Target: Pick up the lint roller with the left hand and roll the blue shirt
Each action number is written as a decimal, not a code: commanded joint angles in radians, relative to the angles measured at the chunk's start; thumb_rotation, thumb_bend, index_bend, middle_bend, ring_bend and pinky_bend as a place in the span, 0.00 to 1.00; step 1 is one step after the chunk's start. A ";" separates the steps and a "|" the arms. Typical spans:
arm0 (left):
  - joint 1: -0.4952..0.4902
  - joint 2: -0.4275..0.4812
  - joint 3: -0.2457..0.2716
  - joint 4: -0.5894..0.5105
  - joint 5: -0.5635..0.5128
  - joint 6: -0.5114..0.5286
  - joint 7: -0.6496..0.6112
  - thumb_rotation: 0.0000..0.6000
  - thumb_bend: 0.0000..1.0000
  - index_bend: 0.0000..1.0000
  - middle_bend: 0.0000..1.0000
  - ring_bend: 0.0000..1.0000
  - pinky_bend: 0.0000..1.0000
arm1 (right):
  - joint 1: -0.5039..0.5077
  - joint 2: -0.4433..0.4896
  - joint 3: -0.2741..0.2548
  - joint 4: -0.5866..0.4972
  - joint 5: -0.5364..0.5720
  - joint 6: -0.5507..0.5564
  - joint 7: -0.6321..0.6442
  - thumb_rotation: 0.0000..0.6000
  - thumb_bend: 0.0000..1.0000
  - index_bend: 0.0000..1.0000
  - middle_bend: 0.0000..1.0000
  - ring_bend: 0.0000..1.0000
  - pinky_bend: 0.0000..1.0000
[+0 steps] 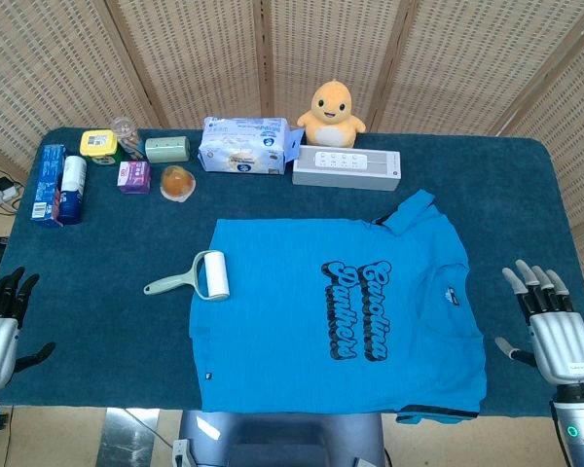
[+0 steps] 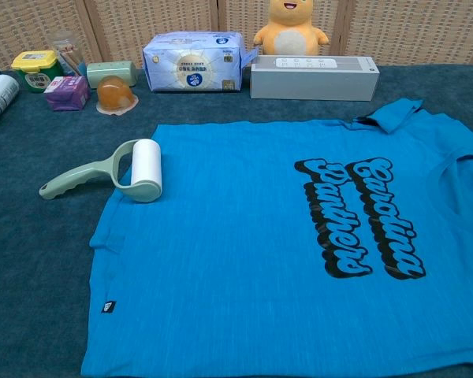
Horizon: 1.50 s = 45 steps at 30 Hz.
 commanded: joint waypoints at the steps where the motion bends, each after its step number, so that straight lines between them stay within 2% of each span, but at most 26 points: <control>1: 0.013 -0.008 -0.006 0.010 0.011 0.003 -0.010 1.00 0.05 0.00 0.00 0.00 0.00 | 0.001 -0.007 0.003 0.010 0.001 0.004 0.007 1.00 0.00 0.05 0.00 0.00 0.00; 7: -0.012 0.011 -0.013 0.003 0.006 -0.086 -0.078 1.00 0.05 0.00 0.00 0.00 0.02 | 0.000 0.004 -0.001 -0.002 -0.002 0.003 0.025 1.00 0.00 0.05 0.00 0.00 0.00; 11: -0.077 0.035 -0.056 -0.001 -0.031 -0.207 -0.173 1.00 0.05 0.00 0.00 0.00 0.07 | 0.002 0.011 -0.004 -0.011 -0.001 -0.006 0.035 1.00 0.00 0.05 0.00 0.00 0.00; 20: -0.321 0.094 -0.138 0.019 -0.163 -0.697 -0.372 1.00 0.05 0.00 0.00 0.00 0.07 | 0.005 0.020 -0.005 -0.030 0.011 -0.023 0.035 1.00 0.00 0.06 0.00 0.00 0.00; 25: -0.419 0.052 -0.168 0.100 -0.199 -0.860 -0.399 1.00 0.04 0.00 0.00 0.00 0.07 | 0.008 0.022 -0.006 -0.034 0.020 -0.036 0.027 1.00 0.00 0.06 0.00 0.00 0.00; 30: -0.480 0.009 -0.195 0.144 -0.227 -0.973 -0.465 1.00 0.04 0.00 0.00 0.00 0.07 | 0.011 0.024 -0.003 -0.036 0.032 -0.046 0.026 1.00 0.00 0.06 0.00 0.00 0.00; 40: -0.542 -0.015 -0.220 0.192 -0.200 -1.095 -0.589 1.00 0.04 0.00 0.00 0.00 0.07 | 0.013 0.025 0.003 -0.036 0.053 -0.058 0.027 1.00 0.00 0.06 0.00 0.00 0.00; 45: -0.577 -0.014 -0.227 0.213 -0.179 -1.164 -0.638 1.00 0.04 0.00 0.11 0.00 0.13 | 0.014 0.023 0.004 -0.034 0.059 -0.063 0.022 1.00 0.00 0.06 0.00 0.00 0.00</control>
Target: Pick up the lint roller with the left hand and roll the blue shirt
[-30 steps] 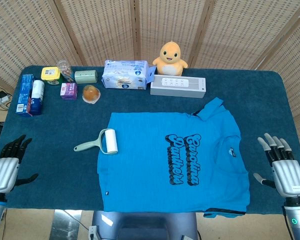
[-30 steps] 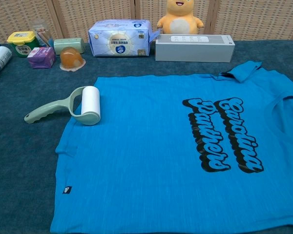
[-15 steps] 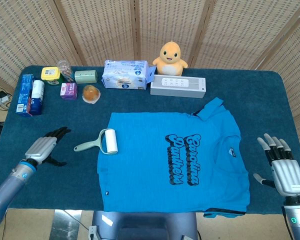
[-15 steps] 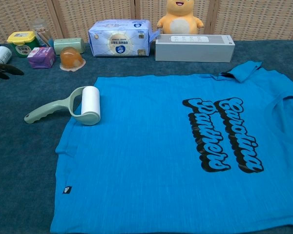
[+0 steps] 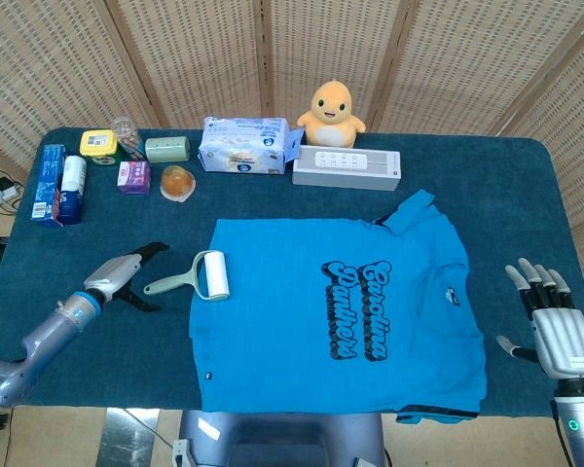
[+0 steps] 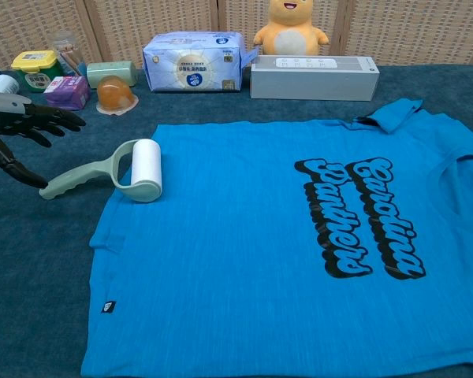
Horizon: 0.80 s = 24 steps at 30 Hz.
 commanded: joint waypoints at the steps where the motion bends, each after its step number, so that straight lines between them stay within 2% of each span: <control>1: -0.034 0.000 -0.004 0.023 0.018 -0.054 -0.021 1.00 0.04 0.00 0.13 0.00 0.13 | 0.000 -0.001 0.001 0.000 0.002 -0.001 -0.001 1.00 0.00 0.06 0.00 0.00 0.00; 5: -0.068 -0.004 0.003 0.054 0.011 -0.100 0.001 1.00 0.04 0.05 0.20 0.03 0.15 | 0.001 -0.001 0.003 0.000 0.008 -0.003 -0.003 1.00 0.00 0.06 0.00 0.00 0.00; 12: -0.111 -0.022 0.013 0.087 -0.050 -0.156 0.034 1.00 0.04 0.11 0.25 0.05 0.16 | 0.000 0.000 0.003 -0.003 0.011 -0.003 -0.002 1.00 0.00 0.06 0.00 0.00 0.00; 16: -0.138 -0.029 0.023 0.098 -0.085 -0.176 0.066 1.00 0.04 0.12 0.25 0.05 0.17 | 0.000 0.002 0.003 -0.005 0.012 -0.004 0.000 1.00 0.00 0.06 0.00 0.00 0.00; 24: -0.185 -0.048 0.039 0.073 -0.163 -0.190 0.117 1.00 0.05 0.13 0.25 0.06 0.24 | -0.001 0.007 0.004 -0.009 0.014 -0.003 0.011 1.00 0.00 0.06 0.00 0.00 0.00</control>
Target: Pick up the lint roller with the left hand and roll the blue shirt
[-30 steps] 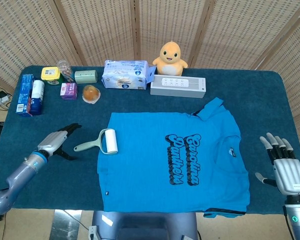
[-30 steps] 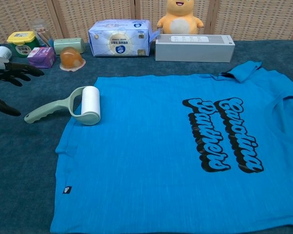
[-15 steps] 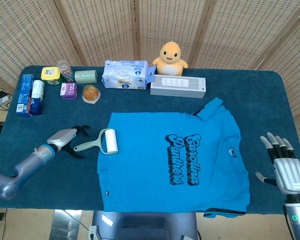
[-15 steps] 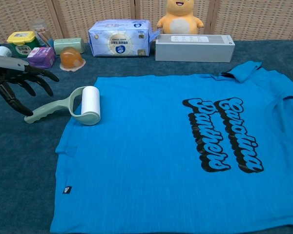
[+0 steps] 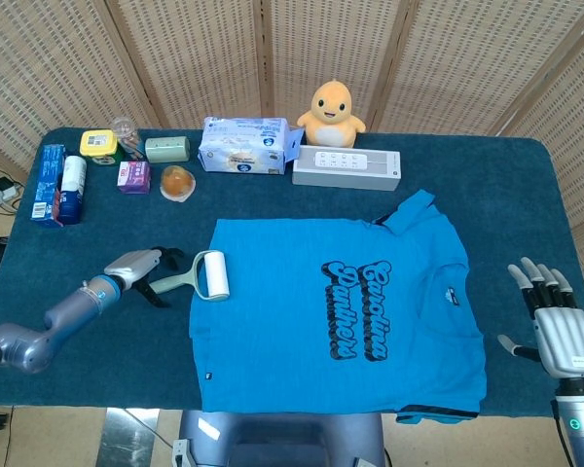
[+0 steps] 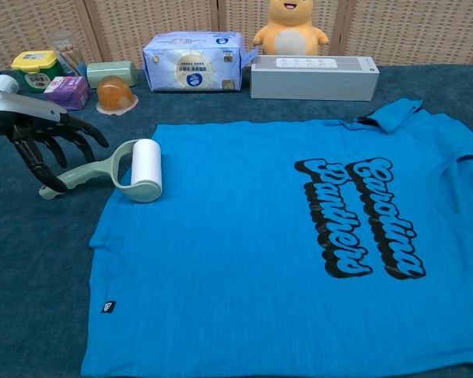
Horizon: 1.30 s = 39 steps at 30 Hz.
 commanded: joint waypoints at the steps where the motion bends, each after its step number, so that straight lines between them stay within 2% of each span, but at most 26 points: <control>1: -0.016 -0.008 0.007 -0.016 -0.025 -0.001 0.016 1.00 0.05 0.13 0.25 0.06 0.25 | 0.000 0.002 0.001 -0.001 0.001 -0.001 0.004 1.00 0.00 0.06 0.00 0.00 0.00; 9: -0.048 -0.024 0.037 -0.037 -0.085 0.013 0.066 1.00 0.05 0.13 0.27 0.10 0.29 | -0.001 0.007 0.001 -0.004 0.002 0.000 0.013 1.00 0.00 0.06 0.00 0.00 0.00; 15: -0.048 -0.053 0.055 -0.051 -0.125 0.062 0.095 1.00 0.08 0.18 0.35 0.18 0.36 | -0.002 0.008 0.001 -0.006 -0.001 0.005 0.014 1.00 0.00 0.06 0.00 0.00 0.00; 20: -0.033 -0.079 0.057 -0.054 -0.125 0.108 0.108 1.00 0.20 0.19 0.38 0.19 0.42 | -0.002 0.008 0.000 -0.006 -0.001 0.003 0.012 1.00 0.00 0.06 0.00 0.00 0.00; 25: -0.012 -0.099 0.043 -0.063 -0.108 0.151 0.101 1.00 0.31 0.23 0.48 0.28 0.50 | -0.002 0.008 0.000 -0.007 0.000 0.002 0.011 1.00 0.00 0.06 0.00 0.00 0.00; 33: 0.005 -0.131 0.042 -0.040 -0.062 0.192 0.122 1.00 0.51 0.27 0.55 0.32 0.53 | -0.001 0.006 0.000 -0.005 0.002 -0.001 0.007 1.00 0.00 0.06 0.00 0.00 0.00; 39: 0.011 -0.140 0.038 -0.042 -0.074 0.212 0.138 1.00 0.64 0.32 0.60 0.37 0.57 | 0.000 0.005 0.000 -0.005 0.003 -0.002 0.008 1.00 0.00 0.06 0.00 0.00 0.00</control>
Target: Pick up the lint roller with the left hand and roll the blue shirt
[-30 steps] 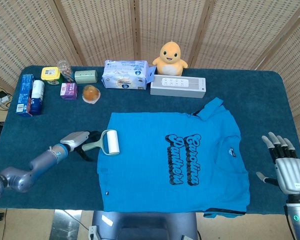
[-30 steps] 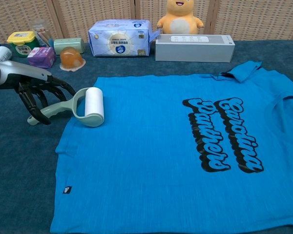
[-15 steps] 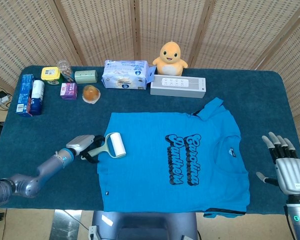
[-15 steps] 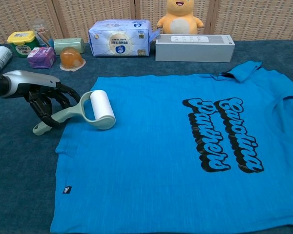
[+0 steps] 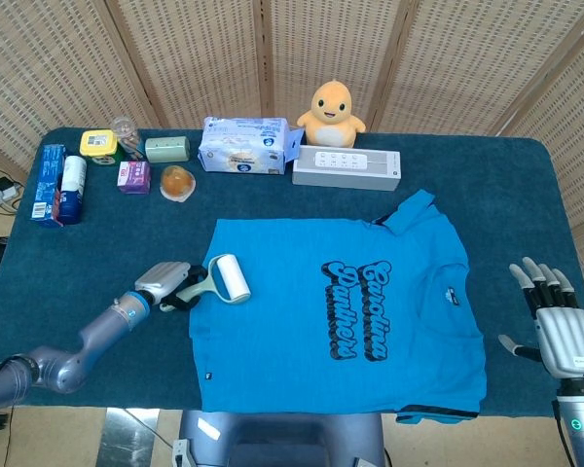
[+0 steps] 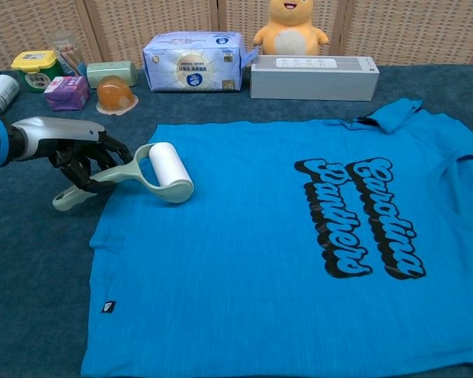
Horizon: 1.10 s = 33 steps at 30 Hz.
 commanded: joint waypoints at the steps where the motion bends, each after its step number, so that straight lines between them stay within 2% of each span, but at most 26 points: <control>1: 0.004 0.000 -0.007 -0.004 -0.003 0.004 -0.005 1.00 0.67 0.34 0.62 0.39 0.59 | 0.000 0.000 0.000 0.000 0.000 -0.001 0.001 1.00 0.00 0.06 0.00 0.00 0.00; 6: 0.026 0.001 -0.032 -0.017 0.028 0.046 -0.036 1.00 0.75 0.42 0.72 0.50 0.71 | 0.000 0.001 0.000 -0.001 -0.001 -0.001 0.004 1.00 0.00 0.06 0.00 0.00 0.00; 11: 0.047 0.001 -0.050 -0.017 0.112 0.069 -0.094 1.00 0.76 0.45 0.78 0.55 0.76 | 0.000 0.001 -0.002 -0.001 -0.002 -0.001 0.003 1.00 0.00 0.06 0.00 0.00 0.00; 15: 0.055 0.005 -0.061 -0.021 0.183 0.082 -0.150 1.00 0.76 0.51 0.88 0.62 0.84 | 0.000 0.002 -0.003 -0.003 -0.003 -0.001 0.003 1.00 0.00 0.06 0.00 0.00 0.00; 17: 0.056 0.011 -0.064 -0.024 0.203 0.079 -0.174 1.00 0.74 0.52 0.89 0.63 0.85 | 0.001 0.003 -0.002 -0.005 -0.002 -0.002 0.003 1.00 0.00 0.06 0.00 0.00 0.00; 22: 0.051 0.022 -0.060 -0.002 0.238 0.075 -0.180 1.00 0.49 0.52 0.89 0.63 0.85 | -0.001 0.006 -0.004 -0.007 0.000 -0.004 0.004 1.00 0.00 0.06 0.00 0.00 0.00; 24: 0.047 0.025 -0.056 0.007 0.234 0.072 -0.159 1.00 0.46 0.52 0.89 0.63 0.85 | 0.000 0.005 -0.003 -0.007 0.000 -0.005 0.005 1.00 0.00 0.06 0.00 0.00 0.00; 29: 0.045 0.031 -0.060 -0.001 0.210 0.062 -0.154 1.00 0.46 0.56 0.90 0.64 0.86 | -0.001 0.007 -0.002 -0.009 0.001 -0.002 0.006 1.00 0.00 0.06 0.00 0.00 0.00; 33: 0.043 0.036 -0.061 -0.004 0.201 0.059 -0.148 1.00 0.55 0.65 0.95 0.69 0.90 | -0.001 0.006 -0.003 -0.010 0.001 -0.004 0.006 1.00 0.00 0.06 0.00 0.00 0.00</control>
